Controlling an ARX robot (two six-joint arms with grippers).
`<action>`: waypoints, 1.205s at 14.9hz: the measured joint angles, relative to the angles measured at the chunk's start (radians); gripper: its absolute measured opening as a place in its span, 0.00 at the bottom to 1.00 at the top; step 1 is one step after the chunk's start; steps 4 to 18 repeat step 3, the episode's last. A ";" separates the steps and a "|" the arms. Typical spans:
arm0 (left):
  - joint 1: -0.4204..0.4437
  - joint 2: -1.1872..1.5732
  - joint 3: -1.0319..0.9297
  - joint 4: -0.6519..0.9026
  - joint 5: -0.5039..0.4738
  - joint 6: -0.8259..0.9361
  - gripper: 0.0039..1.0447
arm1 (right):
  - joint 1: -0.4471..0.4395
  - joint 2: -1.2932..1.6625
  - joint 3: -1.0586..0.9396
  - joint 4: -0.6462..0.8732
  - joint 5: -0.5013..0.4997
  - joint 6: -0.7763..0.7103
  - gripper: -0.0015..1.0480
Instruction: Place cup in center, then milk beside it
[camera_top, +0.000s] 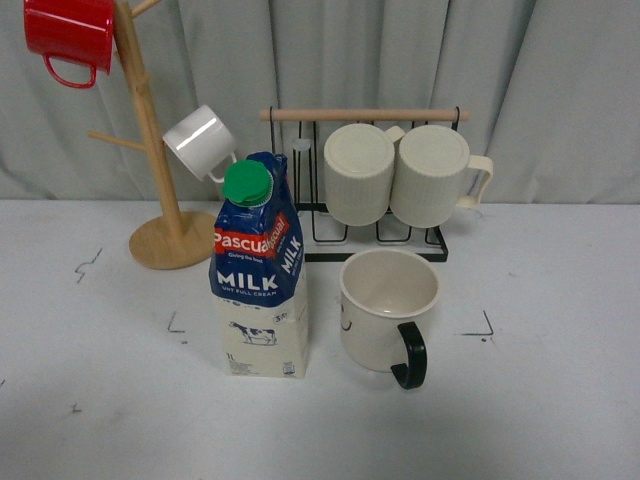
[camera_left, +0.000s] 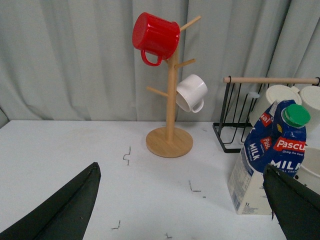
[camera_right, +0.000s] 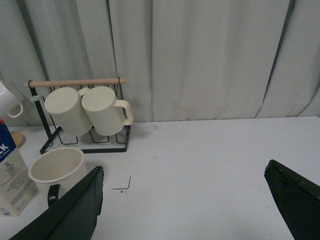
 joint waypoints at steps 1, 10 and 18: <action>0.000 0.000 0.000 0.000 0.000 0.000 0.94 | 0.000 0.000 0.000 0.000 0.000 0.000 0.94; 0.000 0.000 0.000 0.000 0.000 0.000 0.94 | 0.000 0.000 0.000 0.000 0.000 0.000 0.94; 0.000 0.000 0.000 0.000 0.000 0.000 0.94 | 0.000 0.000 0.000 0.000 0.000 0.000 0.94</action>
